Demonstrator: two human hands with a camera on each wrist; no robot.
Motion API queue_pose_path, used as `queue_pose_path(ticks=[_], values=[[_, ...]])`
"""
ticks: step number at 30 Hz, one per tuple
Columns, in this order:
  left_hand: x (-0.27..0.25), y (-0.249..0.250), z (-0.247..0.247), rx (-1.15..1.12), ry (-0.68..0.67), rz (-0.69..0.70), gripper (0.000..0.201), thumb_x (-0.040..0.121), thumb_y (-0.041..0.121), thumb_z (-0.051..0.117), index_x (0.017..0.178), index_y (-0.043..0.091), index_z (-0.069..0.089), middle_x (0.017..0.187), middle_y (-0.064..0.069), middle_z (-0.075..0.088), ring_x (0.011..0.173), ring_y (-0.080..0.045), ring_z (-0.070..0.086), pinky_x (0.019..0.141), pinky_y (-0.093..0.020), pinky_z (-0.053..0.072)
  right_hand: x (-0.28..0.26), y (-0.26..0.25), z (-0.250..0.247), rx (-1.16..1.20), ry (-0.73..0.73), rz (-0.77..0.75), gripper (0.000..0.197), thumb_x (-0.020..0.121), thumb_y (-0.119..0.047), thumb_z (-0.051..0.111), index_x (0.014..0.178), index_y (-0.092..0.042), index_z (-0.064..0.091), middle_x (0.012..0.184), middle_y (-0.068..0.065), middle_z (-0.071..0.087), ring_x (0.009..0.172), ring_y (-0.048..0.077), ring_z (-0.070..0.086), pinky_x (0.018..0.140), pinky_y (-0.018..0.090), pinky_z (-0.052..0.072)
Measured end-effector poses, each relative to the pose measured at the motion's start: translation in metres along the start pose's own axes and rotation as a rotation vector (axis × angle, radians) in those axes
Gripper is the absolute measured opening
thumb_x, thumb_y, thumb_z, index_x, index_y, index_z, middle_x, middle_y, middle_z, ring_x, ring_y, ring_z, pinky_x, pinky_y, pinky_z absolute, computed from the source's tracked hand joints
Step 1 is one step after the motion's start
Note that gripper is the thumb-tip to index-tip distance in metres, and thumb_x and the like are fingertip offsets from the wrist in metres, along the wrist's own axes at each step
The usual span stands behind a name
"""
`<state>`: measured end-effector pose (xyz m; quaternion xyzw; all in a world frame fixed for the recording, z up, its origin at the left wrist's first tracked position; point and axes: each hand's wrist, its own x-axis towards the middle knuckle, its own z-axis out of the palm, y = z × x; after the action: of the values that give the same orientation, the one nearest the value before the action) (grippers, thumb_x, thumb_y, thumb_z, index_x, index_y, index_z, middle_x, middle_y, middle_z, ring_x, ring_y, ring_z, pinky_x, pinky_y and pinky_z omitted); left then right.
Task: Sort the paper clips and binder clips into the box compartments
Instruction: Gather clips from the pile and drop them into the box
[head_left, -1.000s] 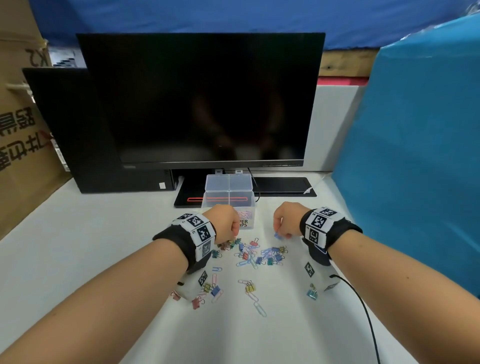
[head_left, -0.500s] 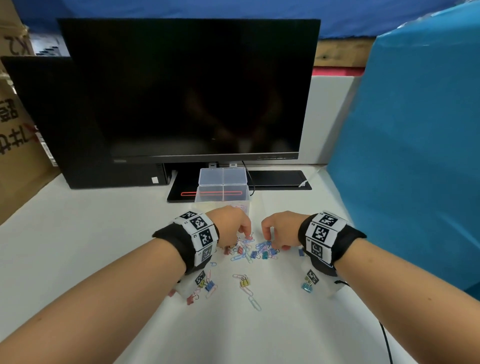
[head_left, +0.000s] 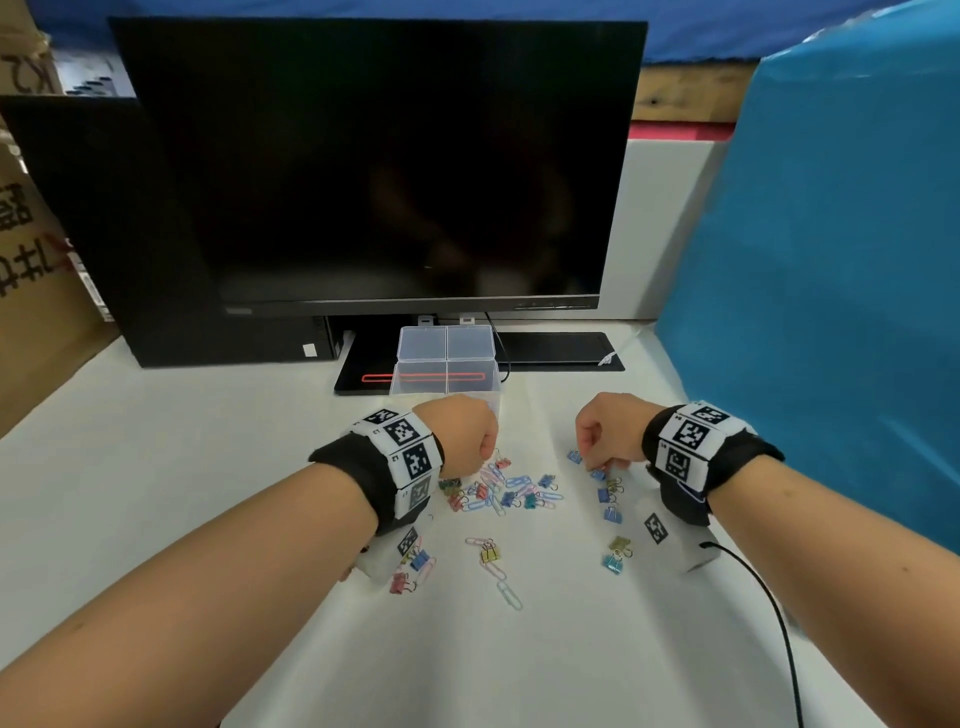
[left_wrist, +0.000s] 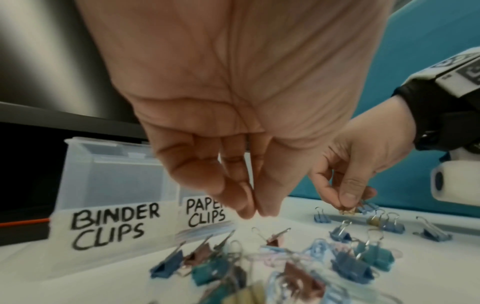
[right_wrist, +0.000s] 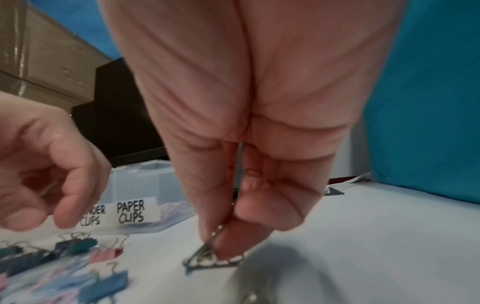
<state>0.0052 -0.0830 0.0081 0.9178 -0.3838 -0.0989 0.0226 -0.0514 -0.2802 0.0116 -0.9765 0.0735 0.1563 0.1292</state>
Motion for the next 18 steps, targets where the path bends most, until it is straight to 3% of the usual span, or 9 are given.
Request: queue_pose_path(ticks=[5, 9, 11, 13, 15, 16, 18], values=[[0.007, 0.022, 0.003, -0.154, 0.04, 0.125, 0.023, 0.089, 0.015, 0.057, 0.11, 0.017, 0.068, 0.11, 0.001, 0.068, 0.089, -0.012, 0.058, 0.079, -0.021, 0.044, -0.003, 0.01, -0.001, 0.034, -0.013, 0.032, 0.013, 0.078, -0.005, 0.068, 0.073, -0.015, 0.063, 0.076, 0.005, 0.068, 0.05, 0.008, 0.057, 0.05, 0.013, 0.048], [0.021, 0.046, 0.009, -0.06, -0.064, 0.171, 0.034, 0.089, 0.014, 0.059, 0.123, 0.019, 0.062, 0.12, 0.001, 0.063, 0.107, -0.018, 0.059, 0.087, -0.025, 0.044, -0.004, 0.012, 0.0, 0.069, -0.003, 0.057, 0.021, 0.076, -0.001, 0.07, 0.068, -0.018, 0.061, 0.079, 0.006, 0.067, 0.05, 0.009, 0.058, 0.051, 0.015, 0.05], [0.029, 0.054, 0.011, 0.006, -0.108, 0.177, 0.028, 0.087, 0.012, 0.062, 0.114, 0.015, 0.065, 0.116, -0.001, 0.065, 0.104, -0.02, 0.06, 0.085, -0.027, 0.047, -0.005, 0.014, 0.0, 0.083, 0.023, 0.076, 0.023, 0.075, 0.0, 0.07, 0.068, -0.018, 0.06, 0.078, 0.005, 0.065, 0.049, 0.008, 0.057, 0.046, 0.013, 0.047], [0.035, 0.061, 0.013, 0.067, -0.127, 0.169, 0.013, 0.086, 0.009, 0.062, 0.097, 0.013, 0.067, 0.098, 0.0, 0.066, 0.089, -0.019, 0.057, 0.068, -0.023, 0.046, -0.007, 0.017, -0.001, 0.082, 0.041, 0.098, 0.023, 0.076, 0.0, 0.07, 0.067, -0.018, 0.059, 0.077, 0.003, 0.063, 0.049, 0.007, 0.055, 0.044, 0.013, 0.044], [0.04, 0.067, 0.013, 0.112, -0.132, 0.143, 0.009, 0.087, 0.008, 0.059, 0.086, 0.013, 0.066, 0.081, 0.001, 0.058, 0.082, -0.017, 0.052, 0.055, -0.017, 0.036, -0.008, 0.019, 0.0, 0.079, 0.048, 0.121, 0.022, 0.077, -0.001, 0.071, 0.068, -0.018, 0.059, 0.075, 0.001, 0.062, 0.05, 0.007, 0.054, 0.047, 0.014, 0.046], [0.042, 0.069, 0.012, 0.115, -0.121, 0.132, 0.01, 0.087, 0.009, 0.058, 0.089, 0.011, 0.068, 0.081, 0.001, 0.056, 0.081, -0.017, 0.052, 0.054, -0.016, 0.036, -0.009, 0.019, 0.0, 0.081, 0.049, 0.131, 0.021, 0.077, -0.001, 0.071, 0.069, -0.017, 0.06, 0.074, 0.001, 0.062, 0.051, 0.007, 0.054, 0.048, 0.014, 0.046], [0.046, 0.069, 0.01, 0.051, -0.052, 0.113, 0.013, 0.086, 0.013, 0.06, 0.095, 0.01, 0.07, 0.086, 0.002, 0.057, 0.081, -0.016, 0.053, 0.066, -0.021, 0.045, -0.011, 0.021, 0.001, 0.088, 0.049, 0.145, 0.019, 0.076, -0.002, 0.072, 0.071, -0.016, 0.061, 0.076, 0.003, 0.064, 0.051, 0.009, 0.055, 0.05, 0.015, 0.047]])
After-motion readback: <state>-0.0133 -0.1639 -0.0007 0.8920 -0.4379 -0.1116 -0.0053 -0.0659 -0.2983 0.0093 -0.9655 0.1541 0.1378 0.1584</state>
